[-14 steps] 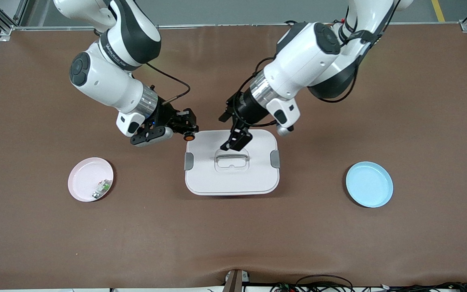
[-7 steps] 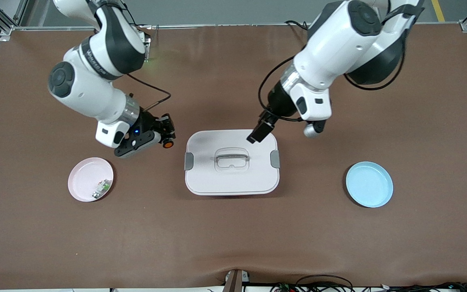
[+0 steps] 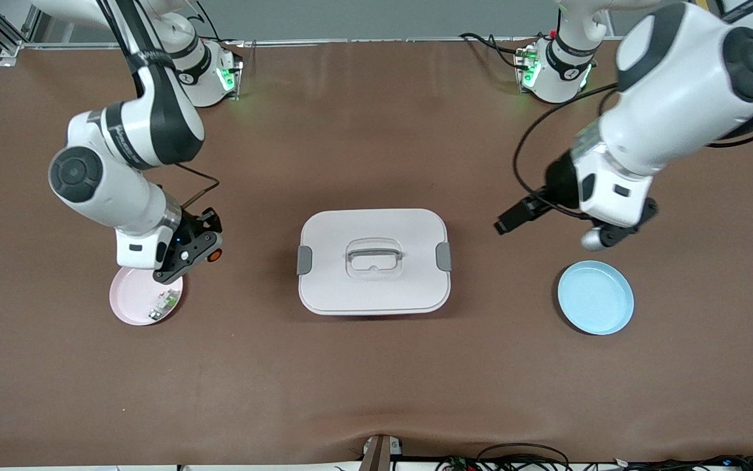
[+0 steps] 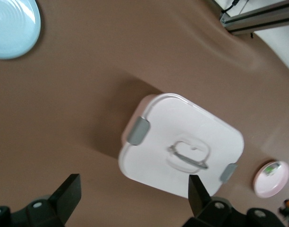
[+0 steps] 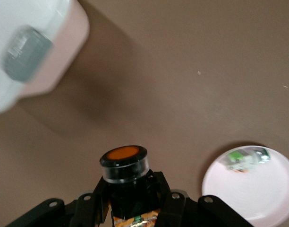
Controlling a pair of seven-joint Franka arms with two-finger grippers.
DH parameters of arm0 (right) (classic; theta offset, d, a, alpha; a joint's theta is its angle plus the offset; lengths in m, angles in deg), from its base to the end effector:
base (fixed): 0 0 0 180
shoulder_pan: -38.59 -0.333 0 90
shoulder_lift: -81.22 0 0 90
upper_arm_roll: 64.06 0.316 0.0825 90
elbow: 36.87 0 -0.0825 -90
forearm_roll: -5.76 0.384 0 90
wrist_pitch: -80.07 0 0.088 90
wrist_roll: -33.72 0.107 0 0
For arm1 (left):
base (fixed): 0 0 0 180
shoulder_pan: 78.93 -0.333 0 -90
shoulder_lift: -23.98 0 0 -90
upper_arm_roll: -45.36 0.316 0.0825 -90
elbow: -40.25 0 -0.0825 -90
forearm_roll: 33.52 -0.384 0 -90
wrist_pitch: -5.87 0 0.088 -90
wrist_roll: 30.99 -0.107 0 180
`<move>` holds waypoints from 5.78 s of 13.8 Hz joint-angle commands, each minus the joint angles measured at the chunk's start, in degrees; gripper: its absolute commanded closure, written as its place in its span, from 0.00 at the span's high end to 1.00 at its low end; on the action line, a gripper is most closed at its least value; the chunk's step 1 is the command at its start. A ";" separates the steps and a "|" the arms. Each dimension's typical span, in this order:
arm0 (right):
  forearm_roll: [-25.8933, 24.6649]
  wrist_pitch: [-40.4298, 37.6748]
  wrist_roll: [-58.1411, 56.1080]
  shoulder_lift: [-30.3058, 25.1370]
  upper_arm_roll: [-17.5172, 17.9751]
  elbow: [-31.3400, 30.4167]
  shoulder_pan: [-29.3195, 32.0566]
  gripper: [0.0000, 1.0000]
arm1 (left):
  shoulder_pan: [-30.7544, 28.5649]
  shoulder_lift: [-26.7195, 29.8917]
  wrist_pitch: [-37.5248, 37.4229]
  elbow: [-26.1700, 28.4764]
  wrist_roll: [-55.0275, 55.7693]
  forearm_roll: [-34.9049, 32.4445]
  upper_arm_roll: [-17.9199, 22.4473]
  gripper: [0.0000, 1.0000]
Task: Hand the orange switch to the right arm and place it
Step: 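Carry the switch with the right gripper over the white plate, then lower the orange switch onto the white plate and open the right gripper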
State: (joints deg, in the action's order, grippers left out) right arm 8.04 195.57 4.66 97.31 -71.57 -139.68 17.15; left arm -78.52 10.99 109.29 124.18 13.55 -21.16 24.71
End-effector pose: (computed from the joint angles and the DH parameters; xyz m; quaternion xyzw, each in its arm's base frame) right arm 0.6041 0.1576 0.3897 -0.9326 -0.3597 0.0282 0.0033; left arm 0.5987 -0.2235 0.5733 0.9614 0.2253 -0.0255 0.1562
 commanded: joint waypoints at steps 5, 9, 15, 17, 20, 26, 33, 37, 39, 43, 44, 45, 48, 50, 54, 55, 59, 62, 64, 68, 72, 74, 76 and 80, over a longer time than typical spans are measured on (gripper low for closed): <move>-5.01 1.22 -16.08 2.64 0.74 -0.10 6.40 0.00 | -6.74 2.70 -5.95 3.16 -16.32 -14.45 -0.80 1.00; -5.89 7.80 -26.81 2.55 0.74 -4.40 12.46 0.00 | -14.46 6.82 -5.42 7.91 -30.25 -14.48 -1.06 1.00; -5.97 24.66 -40.53 3.07 0.74 -13.45 18.36 0.00 | -18.17 10.07 -3.59 12.47 -38.72 -13.60 -0.97 1.00; -5.97 31.86 -44.48 3.78 0.74 -16.79 18.72 0.00 | -19.92 12.44 -1.48 15.89 -41.01 -12.46 -0.97 1.00; -5.97 36.99 -48.61 6.06 0.74 -18.39 20.21 0.00 | -21.07 16.57 1.77 21.43 -45.93 -9.65 -0.18 1.00; -5.97 41.56 -51.44 10.36 0.83 -18.30 21.62 0.00 | -5.54 17.90 3.10 22.77 -45.95 -8.85 14.83 1.00; -5.89 44.82 -51.53 13.35 0.91 -18.12 21.80 0.00 | -0.59 15.71 3.46 18.03 -45.59 -9.82 19.15 1.00; -5.80 45.35 -51.53 13.71 0.91 -18.12 21.88 0.00 | -0.68 12.81 3.46 14.43 -45.33 -9.90 19.07 1.00; -5.80 45.35 -51.53 13.71 0.91 -18.12 21.88 0.00 | -0.42 11.85 3.46 12.23 -45.15 -9.90 19.07 1.00; -5.71 45.35 -51.53 14.33 1.09 -18.12 22.23 0.00 | -0.06 9.29 3.19 9.32 -45.07 -10.43 19.07 1.00; -5.71 45.35 -51.53 14.41 1.09 -18.12 22.23 0.00 | 0.02 9.29 3.10 9.32 -45.07 -10.60 19.07 1.00; -5.71 45.35 -51.53 14.41 1.09 -18.12 22.23 0.00 | -0.06 9.20 3.10 9.41 -45.15 -10.61 19.15 1.00; -5.01 45.35 -51.18 14.76 1.09 -17.86 22.23 0.00 | 1.60 9.03 3.10 9.50 -45.07 -10.61 20.29 1.00; -3.96 45.35 -50.48 15.73 1.18 -17.25 23.02 0.99 | 5.89 8.85 3.10 9.41 -45.07 -10.61 24.76 1.00; -3.95 45.44 -50.48 15.73 1.27 -17.16 23.38 1.00 | 6.62 8.94 2.93 9.41 -45.07 -10.69 25.66 1.00; -3.95 45.35 -50.48 15.73 1.27 -17.16 23.29 1.00 | 6.62 8.94 2.93 9.41 -44.98 -10.61 25.66 1.00; -3.69 44.30 -49.95 15.38 1.88 -16.63 23.20 1.00 | 6.44 9.29 2.84 9.41 -44.80 -10.61 25.31 1.00; -2.20 38.87 -48.20 14.59 2.76 -15.14 22.85 1.00 | 6.27 9.47 2.84 9.41 -44.01 -10.69 25.13 1.00; -1.49 35.26 -47.67 13.89 2.85 -13.91 22.67 1.00 | 6.44 9.47 2.58 9.41 -44.01 -10.69 25.13 1.00; -1.49 24.20 -43.02 12.75 2.94 -8.65 21.54 1.00 | 6.27 9.64 2.31 9.32 -44.45 -10.69 25.40 1.00; -1.58 9.44 -28.47 10.82 2.85 -1.35 16.36 1.00 | 6.27 9.91 1.08 9.23 -44.36 -10.69 25.22 1.00; -2.45 3.63 -19.23 9.59 2.76 1.11 13.55 1.00 | 6.18 10.08 0.65 9.32 -44.63 -10.69 25.40 1.00; -2.55 -0.60 -12.10 8.44 2.76 3.05 11.96 1.00 | 6.18 10.26 -0.93 9.23 -44.89 -10.78 25.31 1.00; -2.55 -8.95 -6.45 6.60 2.85 9.02 11.51 1.00 | 6.27 10.43 -1.11 8.97 -45.07 -10.78 25.22 1.00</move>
State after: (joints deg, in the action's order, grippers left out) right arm 5.76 190.56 -4.23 105.14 -68.55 -133.43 28.55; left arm -72.62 20.76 109.31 133.64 -31.09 -30.95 49.75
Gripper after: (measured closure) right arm 0.000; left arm 0.000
